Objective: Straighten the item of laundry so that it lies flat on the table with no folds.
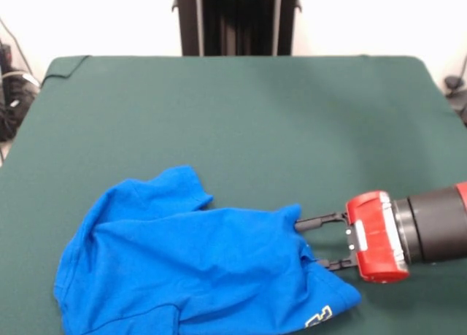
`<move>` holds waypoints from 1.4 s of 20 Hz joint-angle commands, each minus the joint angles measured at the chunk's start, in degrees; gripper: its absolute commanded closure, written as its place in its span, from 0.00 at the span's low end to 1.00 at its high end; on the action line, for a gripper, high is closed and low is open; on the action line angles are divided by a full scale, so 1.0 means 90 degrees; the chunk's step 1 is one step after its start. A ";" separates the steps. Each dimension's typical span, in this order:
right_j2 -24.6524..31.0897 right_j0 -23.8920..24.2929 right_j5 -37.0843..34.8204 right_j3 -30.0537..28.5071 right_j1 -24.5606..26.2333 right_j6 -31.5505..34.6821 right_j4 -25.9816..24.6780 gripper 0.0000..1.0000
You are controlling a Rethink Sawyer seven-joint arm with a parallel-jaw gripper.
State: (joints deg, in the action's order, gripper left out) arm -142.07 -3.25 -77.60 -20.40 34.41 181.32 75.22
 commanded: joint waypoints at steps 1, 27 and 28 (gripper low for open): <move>-0.0030 -0.0419 -0.1185 0.0529 0.0055 -0.0455 -0.0530 0.00; -0.0229 -0.0374 -0.1248 0.0788 0.0107 0.0275 0.0218 0.00; -0.0079 -0.0361 -0.1150 0.0822 0.0105 0.0259 0.0421 0.00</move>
State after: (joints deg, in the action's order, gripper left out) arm -142.41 -7.06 -89.03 -20.38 34.90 181.32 71.16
